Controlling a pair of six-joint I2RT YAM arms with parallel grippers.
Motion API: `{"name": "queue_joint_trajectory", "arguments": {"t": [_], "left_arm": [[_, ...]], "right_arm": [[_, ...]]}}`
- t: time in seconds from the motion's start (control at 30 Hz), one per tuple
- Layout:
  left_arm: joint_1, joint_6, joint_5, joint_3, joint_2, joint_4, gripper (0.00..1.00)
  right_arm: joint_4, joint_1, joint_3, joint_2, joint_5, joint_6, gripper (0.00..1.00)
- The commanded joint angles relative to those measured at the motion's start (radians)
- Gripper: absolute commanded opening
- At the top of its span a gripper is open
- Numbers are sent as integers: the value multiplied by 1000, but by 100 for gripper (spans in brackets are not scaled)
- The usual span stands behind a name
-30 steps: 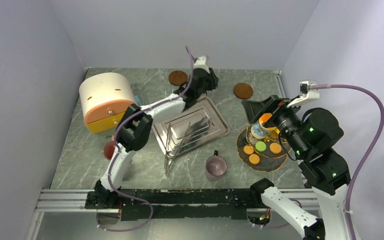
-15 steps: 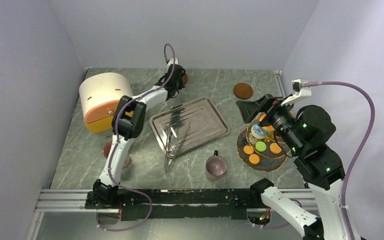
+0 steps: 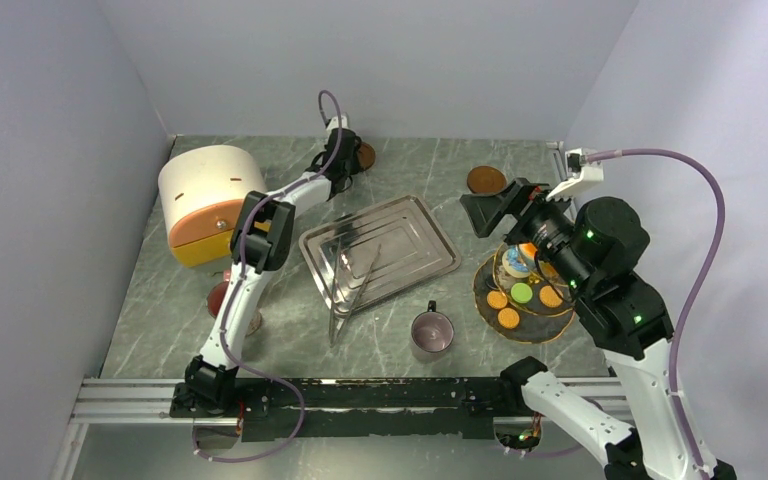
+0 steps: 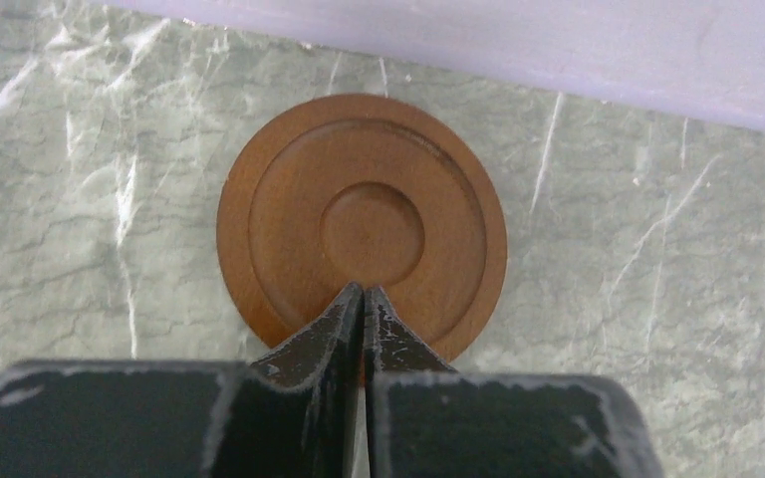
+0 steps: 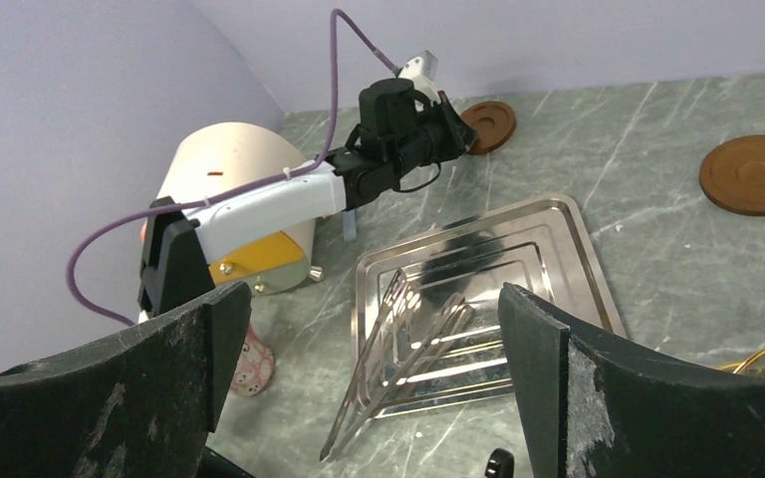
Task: Serve the afternoon tea
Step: Move the coaster to the center of the board.
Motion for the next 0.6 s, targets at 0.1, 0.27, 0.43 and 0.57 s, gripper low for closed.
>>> {"name": "queue_joint_trajectory", "arguments": {"t": [0.1,0.27,0.43,0.57], "left_arm": [[7,-84,161,62,81,14,11],[-29,-97,190,30,70,19,14],[-70,-115,205,14,76,7,15],[-107,-132,209,15,84,-4,15]], "right_arm": [[56,-1,-14,-1,-31,25,99],[64,0,-24,-12,-34,30,99],[54,-1,-19,-27,-33,25,99],[42,-1,-7,-40,-24,14,99]]}}
